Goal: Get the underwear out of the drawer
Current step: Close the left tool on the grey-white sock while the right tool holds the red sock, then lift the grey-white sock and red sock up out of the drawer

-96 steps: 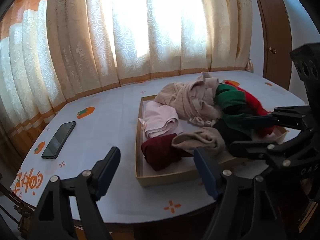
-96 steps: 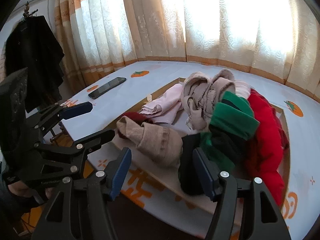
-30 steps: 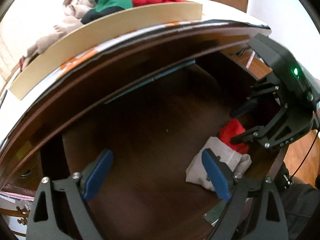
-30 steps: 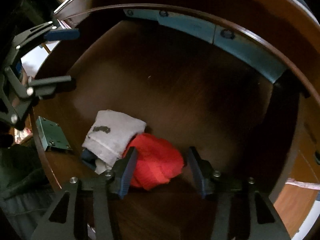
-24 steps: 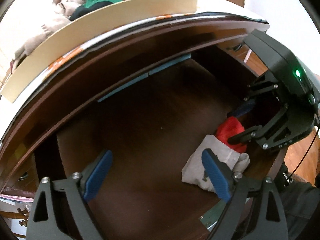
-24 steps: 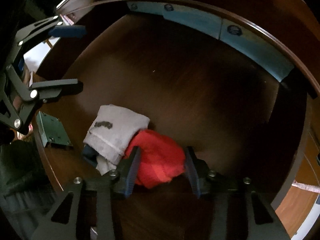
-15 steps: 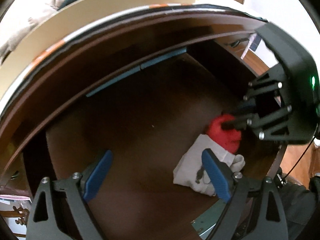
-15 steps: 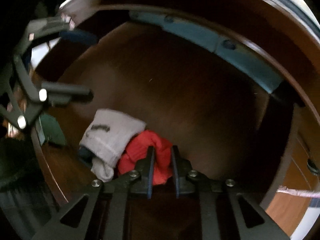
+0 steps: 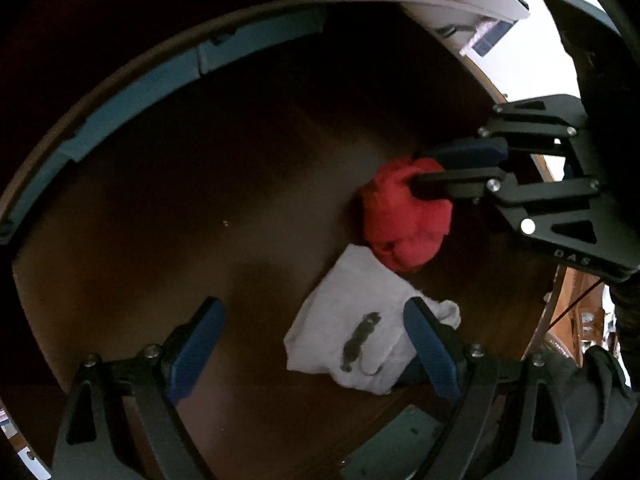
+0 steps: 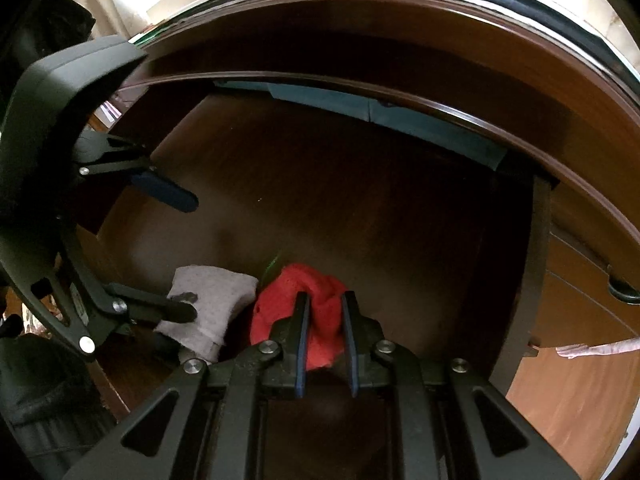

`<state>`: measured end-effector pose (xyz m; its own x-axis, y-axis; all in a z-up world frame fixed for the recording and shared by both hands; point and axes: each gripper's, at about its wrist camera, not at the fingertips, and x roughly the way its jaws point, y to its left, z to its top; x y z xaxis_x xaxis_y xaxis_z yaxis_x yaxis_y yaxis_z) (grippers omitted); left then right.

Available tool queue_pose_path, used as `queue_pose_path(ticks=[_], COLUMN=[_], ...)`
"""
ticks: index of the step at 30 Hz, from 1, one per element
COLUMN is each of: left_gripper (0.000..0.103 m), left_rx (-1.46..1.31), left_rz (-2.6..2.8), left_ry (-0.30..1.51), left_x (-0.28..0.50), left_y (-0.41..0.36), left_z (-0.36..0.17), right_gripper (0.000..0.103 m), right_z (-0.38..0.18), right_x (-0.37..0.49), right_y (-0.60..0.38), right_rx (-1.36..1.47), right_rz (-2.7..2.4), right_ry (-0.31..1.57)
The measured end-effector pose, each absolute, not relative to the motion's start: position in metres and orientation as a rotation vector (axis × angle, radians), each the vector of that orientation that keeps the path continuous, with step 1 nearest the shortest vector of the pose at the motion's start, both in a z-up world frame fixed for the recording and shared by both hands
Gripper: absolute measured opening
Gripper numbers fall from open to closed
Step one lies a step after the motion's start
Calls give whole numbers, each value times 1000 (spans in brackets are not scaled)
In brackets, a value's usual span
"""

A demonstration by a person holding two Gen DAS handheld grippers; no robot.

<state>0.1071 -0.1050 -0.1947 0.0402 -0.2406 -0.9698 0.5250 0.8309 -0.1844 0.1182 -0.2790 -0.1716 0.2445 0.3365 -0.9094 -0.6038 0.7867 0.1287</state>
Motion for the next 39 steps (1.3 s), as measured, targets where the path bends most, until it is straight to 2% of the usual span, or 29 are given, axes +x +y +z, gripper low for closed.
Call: queue_pose_path(ticks=[11,13,15,19,20,21,26,32,39], left_gripper=[90,84,71,59,53,42,21,14,13], left_rx=[232,235,227,240,242,244,236,217,205], left_rz=[-648,-665,-685,-712,-715,-725,-728,-720,-691], left_ry=[1480,1482,1492,1495,1492,1489,1436,1329,1175], left_x=[133,132,131,131,131,132,133,132,118], left_y=[-113,-116,-117,-119,-120,-120,-115,-106,-101], left_z=[-205,-209,-213,-216,-216,-216,-210,-196,-181], right_gripper=[17,17,17,17,17,17,17,17,16], right_z=[-172,-172,-172,-174,-175,-175,-174,-167,-157], right_x=[117,117,117,117,117,117,115,107,97], right_y=[-282,-282,-282,-280,-279,-279,-275,-278,-285], right_rx=[-278,-276,-277,-284,-286,-289,-304,-299,-283], right_rz=[668,668,669,673,674,676,680,677,681], right_ry=[1162,1161,1161,1167,1168,1170,1146,1080,993])
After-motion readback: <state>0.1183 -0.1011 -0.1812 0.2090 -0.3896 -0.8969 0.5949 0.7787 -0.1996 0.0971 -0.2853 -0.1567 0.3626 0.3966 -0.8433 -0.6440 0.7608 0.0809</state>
